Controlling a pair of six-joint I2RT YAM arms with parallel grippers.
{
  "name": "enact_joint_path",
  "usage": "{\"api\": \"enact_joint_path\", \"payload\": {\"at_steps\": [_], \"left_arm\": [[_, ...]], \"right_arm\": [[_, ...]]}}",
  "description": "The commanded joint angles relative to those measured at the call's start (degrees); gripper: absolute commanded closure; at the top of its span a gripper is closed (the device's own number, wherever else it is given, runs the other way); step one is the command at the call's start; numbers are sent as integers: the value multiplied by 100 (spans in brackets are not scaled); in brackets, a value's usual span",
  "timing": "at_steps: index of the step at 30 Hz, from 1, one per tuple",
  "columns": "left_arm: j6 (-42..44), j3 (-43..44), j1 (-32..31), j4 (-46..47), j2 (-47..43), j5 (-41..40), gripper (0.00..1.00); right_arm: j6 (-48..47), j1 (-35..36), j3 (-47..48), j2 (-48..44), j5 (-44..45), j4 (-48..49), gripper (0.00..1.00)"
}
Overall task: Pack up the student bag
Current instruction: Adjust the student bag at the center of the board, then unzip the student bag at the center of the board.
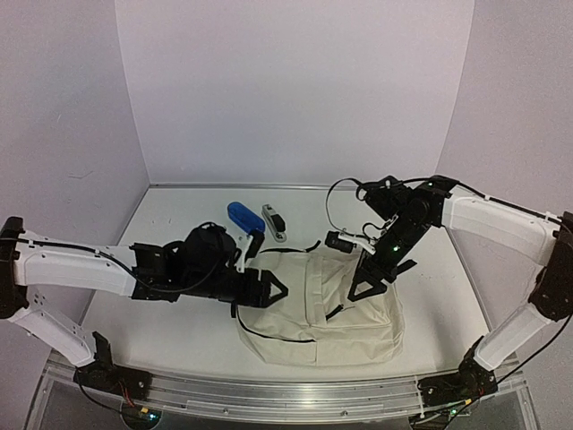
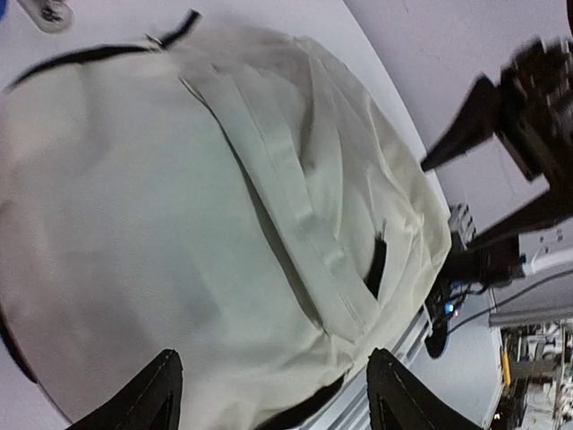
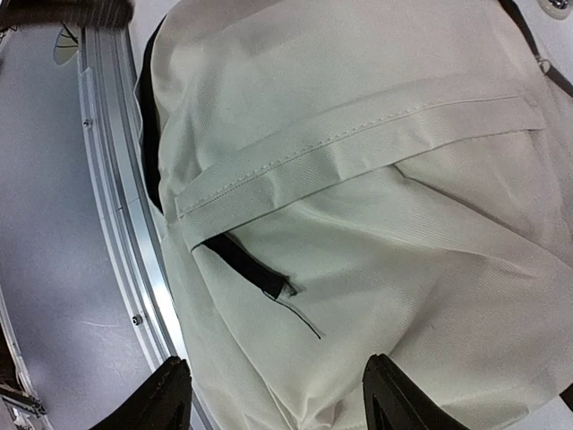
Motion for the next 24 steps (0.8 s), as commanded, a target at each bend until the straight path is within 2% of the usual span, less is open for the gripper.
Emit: {"api": "enact_joint_path", "payload": {"at_steps": [1,8,14,18,24], "left_arm": [[358,97,-796,361,538,-609,29],[676,184,-1289,923,1010,-841,29],[967,-55,-1437,1324,997,-1114,29],[1309,33,-1561,1232,1022,-1316,29],[1912,179,-1846,1116,1284,-1624,28]], "right_arm": [[198,286,97,342,34,241,36],[147,402,-11,697,-146,339,48],[84,508,-4,1000,-136,362,51],[32,546,-41,1078,-98,375,52],[-110,702,-186,976,116,379,59]]}}
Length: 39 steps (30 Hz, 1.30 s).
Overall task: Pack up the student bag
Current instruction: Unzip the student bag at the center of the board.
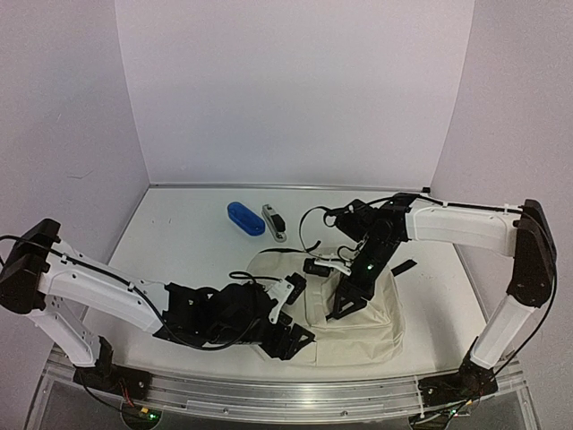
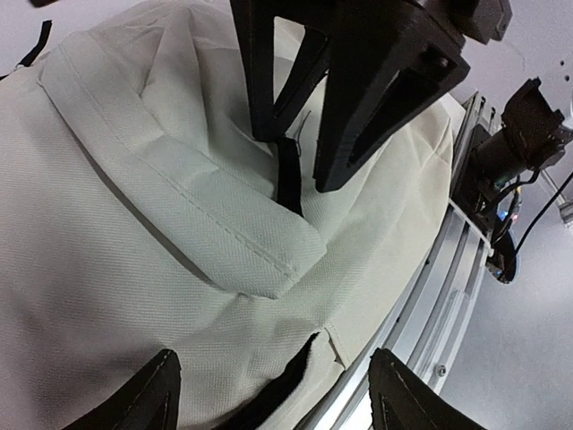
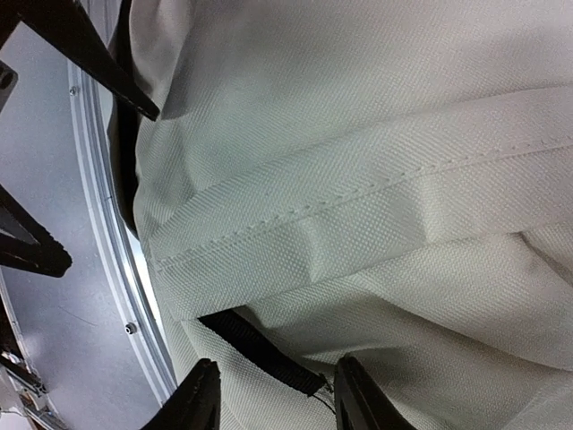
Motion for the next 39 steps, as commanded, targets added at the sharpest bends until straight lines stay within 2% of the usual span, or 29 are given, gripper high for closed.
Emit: {"api": "enact_joint_path", "payload": {"at_steps": [1,4,7,9,10,18,24,28,37,39], "left_arm": [[708,187,-254,148,231,-398,27],[973,187,-333,231,306,-548,27],[1131,213,-369,243,331,-750,27],[1230,219,-398,309,341,-909,27],[1305,229,-416,335,357,-985,27],[2242,673,-568,311,691,-1476,30],[2774,684,-603,533,708,-1723,33],[3104,906,-602,285,905,-2127,40],[3626,1073,-593,273,1138,-2252,52],[3648,1079,-578,235,1179,-2264,57]], "right_arm": [[-220,180,-175,-81,232,9,63],[-267,238,-198,-84,397,11,72],[-263,260,-152,-108,524,27,85],[-240,261,-94,-142,615,34,98],[-222,262,-50,-157,649,36,100],[-55,261,276,-347,605,27,100],[45,261,339,-441,601,26,100],[47,256,330,-428,684,27,100],[135,260,469,-312,625,27,100],[146,262,471,-312,613,24,100]]}}
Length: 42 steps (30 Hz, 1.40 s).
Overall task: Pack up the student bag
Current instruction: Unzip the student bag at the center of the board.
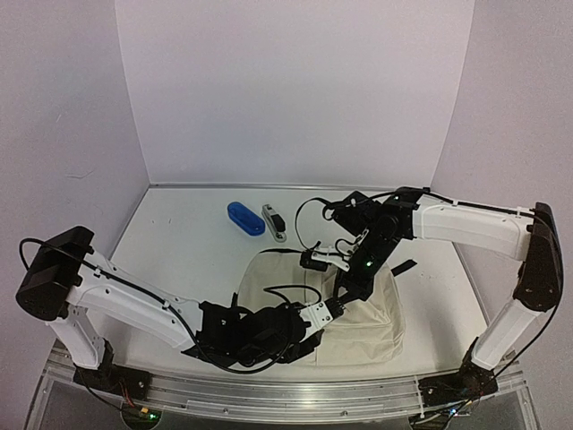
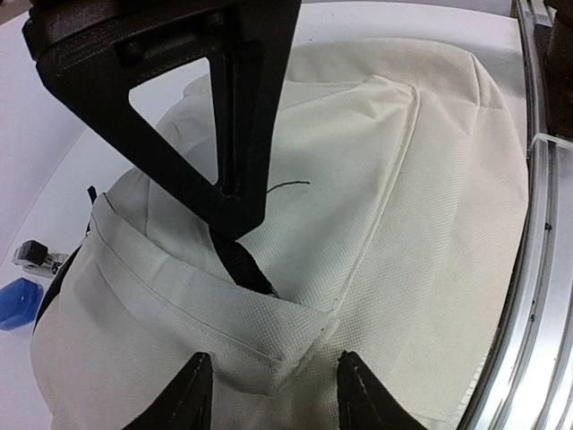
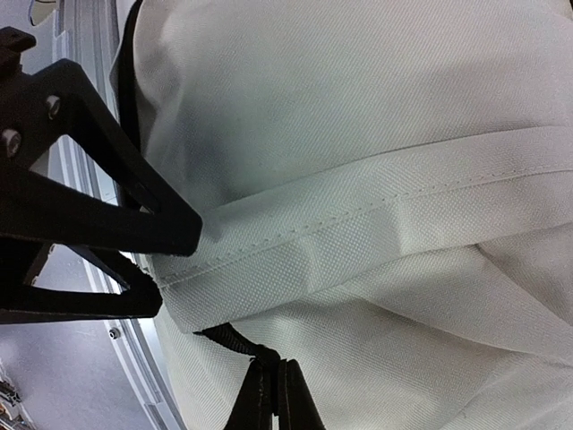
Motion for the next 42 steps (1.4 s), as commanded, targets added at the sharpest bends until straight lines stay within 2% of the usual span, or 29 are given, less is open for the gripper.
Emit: {"api": "enact_joint_path", "payload": {"at_steps": [1,8,14,21,35,38,42], "left_arm": [[238,246,7,-33,107,-211,60],[164,532,133,-453,368,-85,75],[96,386,128,-410,147,122,99],[-47,-40,120,-340,-312,367,100],[-139,12,110,-434,-118,583,100],[-193,14,111,-474,-83,576,100],[-228,-107,111,-392,-188,566,100]], "right_arm": [[70,11,232,-54,5,19,100],[73,11,248,-48,18,15,100],[70,-18,352,4,193,19,100],[-56,-613,908,377,516,19,100],[-188,-1807,2883,2304,1164,89,100],[-154,-1863,3151,2539,999,85,100],[-54,-1861,3047,2398,402,81,100]]}}
